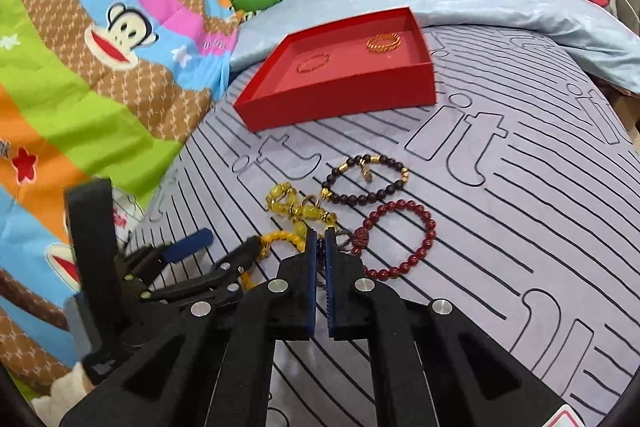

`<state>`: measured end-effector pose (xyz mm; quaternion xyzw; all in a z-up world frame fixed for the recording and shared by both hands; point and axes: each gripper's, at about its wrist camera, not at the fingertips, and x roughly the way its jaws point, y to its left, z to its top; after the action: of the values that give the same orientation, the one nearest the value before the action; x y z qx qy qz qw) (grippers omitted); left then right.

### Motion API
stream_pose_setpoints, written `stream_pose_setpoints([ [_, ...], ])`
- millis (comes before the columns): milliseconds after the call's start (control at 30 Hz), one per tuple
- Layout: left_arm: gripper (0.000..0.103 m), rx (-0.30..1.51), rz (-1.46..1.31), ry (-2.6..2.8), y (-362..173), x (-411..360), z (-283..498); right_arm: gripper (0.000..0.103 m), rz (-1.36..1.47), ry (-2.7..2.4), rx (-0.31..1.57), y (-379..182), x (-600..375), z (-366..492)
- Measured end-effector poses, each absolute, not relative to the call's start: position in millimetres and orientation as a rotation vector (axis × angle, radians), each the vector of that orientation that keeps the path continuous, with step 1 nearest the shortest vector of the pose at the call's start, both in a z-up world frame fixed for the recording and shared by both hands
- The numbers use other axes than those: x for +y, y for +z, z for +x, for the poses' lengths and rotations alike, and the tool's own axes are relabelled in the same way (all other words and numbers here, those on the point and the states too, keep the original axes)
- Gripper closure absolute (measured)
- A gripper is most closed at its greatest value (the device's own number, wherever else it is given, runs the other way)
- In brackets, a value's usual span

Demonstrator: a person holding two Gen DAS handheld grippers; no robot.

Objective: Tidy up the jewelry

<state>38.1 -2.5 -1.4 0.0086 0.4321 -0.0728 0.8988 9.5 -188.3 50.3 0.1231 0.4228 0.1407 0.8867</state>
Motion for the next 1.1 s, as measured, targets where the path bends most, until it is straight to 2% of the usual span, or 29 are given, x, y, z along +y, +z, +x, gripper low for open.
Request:
stream_pose_setpoints([
  [367, 0.042, 0.904, -0.011, -0.194, 0, -7, 32, 0.099, 0.234, 0.266, 0.926, 34, -190, 2],
  [433, 0.046, 0.903, -0.003, -0.195, -1, -10, 32, 0.099, 0.233, 0.271, 0.93, 33, -188, 2],
  [533, 0.06, 0.898, -0.006, -0.209, 0, -12, 33, 0.099, 0.23, 0.271, 0.929, 32, -187, 1],
  [600, 0.072, 0.892, -0.001, -0.219, 2, -14, 32, 0.099, 0.232, 0.272, 0.931, 32, -187, 1],
  [633, 0.074, 0.889, 0.0, -0.229, 3, -15, 32, 0.099, 0.231, 0.271, 0.931, 32, -187, 1],
  [800, 0.096, 0.879, 0.012, -0.264, 6, -23, 28, 0.099, 0.237, 0.271, 0.933, 31, -188, 1],
  [900, 0.101, 0.878, 0.01, -0.277, 7, -25, 27, 0.099, 0.235, 0.27, 0.932, 31, -187, 1],
  [1100, 0.101, 0.861, -0.002, -0.299, 17, -23, 27, 0.099, 0.237, 0.271, 0.926, 37, -181, 0],
])
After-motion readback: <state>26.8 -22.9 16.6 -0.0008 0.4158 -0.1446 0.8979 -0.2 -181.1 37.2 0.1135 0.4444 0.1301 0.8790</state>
